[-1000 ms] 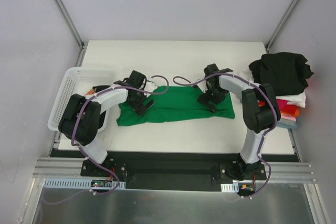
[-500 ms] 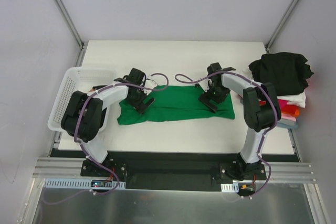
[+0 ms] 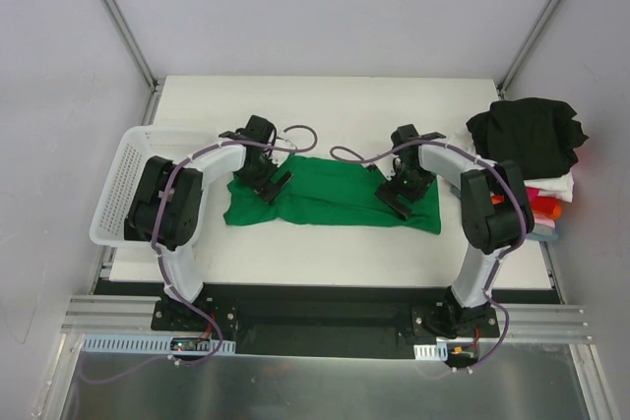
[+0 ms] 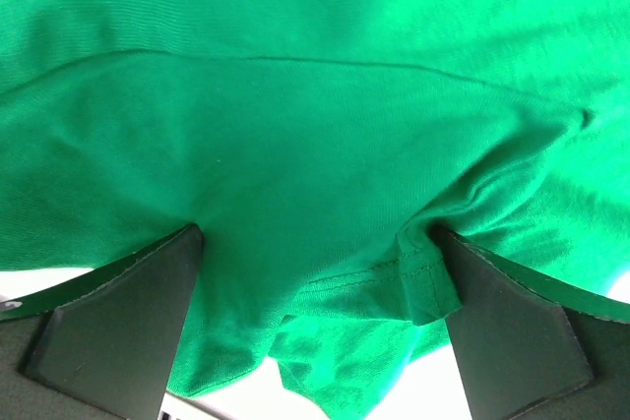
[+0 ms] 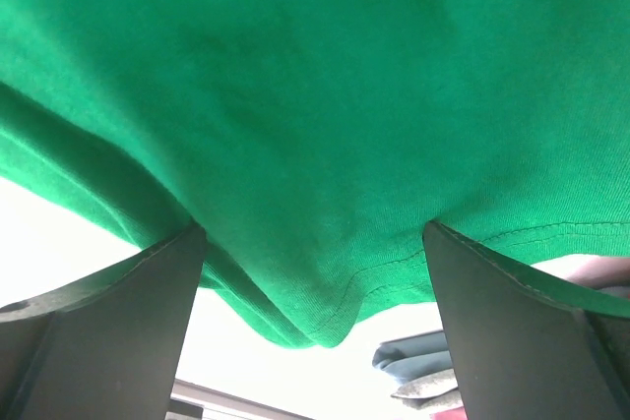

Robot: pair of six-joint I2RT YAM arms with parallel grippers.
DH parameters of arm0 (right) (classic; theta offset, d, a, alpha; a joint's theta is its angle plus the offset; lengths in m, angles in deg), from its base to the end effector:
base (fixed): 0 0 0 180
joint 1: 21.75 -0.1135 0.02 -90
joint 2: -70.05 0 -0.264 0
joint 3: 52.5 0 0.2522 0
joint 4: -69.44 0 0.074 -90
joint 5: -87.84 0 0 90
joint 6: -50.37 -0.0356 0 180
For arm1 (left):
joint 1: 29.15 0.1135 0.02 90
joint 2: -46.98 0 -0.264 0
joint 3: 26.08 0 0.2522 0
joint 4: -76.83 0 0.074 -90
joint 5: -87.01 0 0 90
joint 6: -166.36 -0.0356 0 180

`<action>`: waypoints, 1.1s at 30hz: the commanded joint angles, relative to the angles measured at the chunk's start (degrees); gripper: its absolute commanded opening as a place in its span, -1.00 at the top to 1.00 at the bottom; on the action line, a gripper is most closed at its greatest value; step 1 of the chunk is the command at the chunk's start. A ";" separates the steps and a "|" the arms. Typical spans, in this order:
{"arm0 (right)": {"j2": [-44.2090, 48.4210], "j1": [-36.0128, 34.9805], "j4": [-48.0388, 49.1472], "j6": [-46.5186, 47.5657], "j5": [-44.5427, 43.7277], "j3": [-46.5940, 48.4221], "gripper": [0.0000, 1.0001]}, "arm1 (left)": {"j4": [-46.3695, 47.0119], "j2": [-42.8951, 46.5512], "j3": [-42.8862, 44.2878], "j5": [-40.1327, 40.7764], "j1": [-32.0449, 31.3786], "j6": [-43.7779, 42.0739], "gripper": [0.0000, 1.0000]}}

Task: Fold and stack the t-shirts
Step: Rotate the tshirt 90 degrees

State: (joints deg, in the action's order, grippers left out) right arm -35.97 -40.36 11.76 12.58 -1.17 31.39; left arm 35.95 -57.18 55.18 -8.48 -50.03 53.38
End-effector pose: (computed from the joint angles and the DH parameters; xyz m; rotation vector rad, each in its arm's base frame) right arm 0.3276 0.1110 0.1644 -1.7204 2.4160 -0.0519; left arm 0.3401 -0.1334 0.1732 1.0287 2.4750 -0.1170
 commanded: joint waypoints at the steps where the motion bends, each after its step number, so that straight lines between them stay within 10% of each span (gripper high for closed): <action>1: 3.71 -0.46 -2.48 1.06 1.99 -1.48 -0.93 | -4.17 -3.67 7.35 0.93 1.28 1.71 -0.99; 13: 5.20 -8.37 -2.75 -1.49 1.99 -2.89 -0.93 | -15.76 -21.15 35.83 -0.30 1.64 1.18 -0.98; 33: 6.00 -13.29 -1.34 -3.25 4.37 -6.41 -0.93 | -16.31 -28.81 39.81 17.18 0.41 -1.71 -0.93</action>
State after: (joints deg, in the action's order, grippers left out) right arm -31.82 -52.47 11.30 10.06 0.52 25.62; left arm 20.59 -82.36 94.09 0.43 -49.53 54.01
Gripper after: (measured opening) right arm 0.967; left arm 0.971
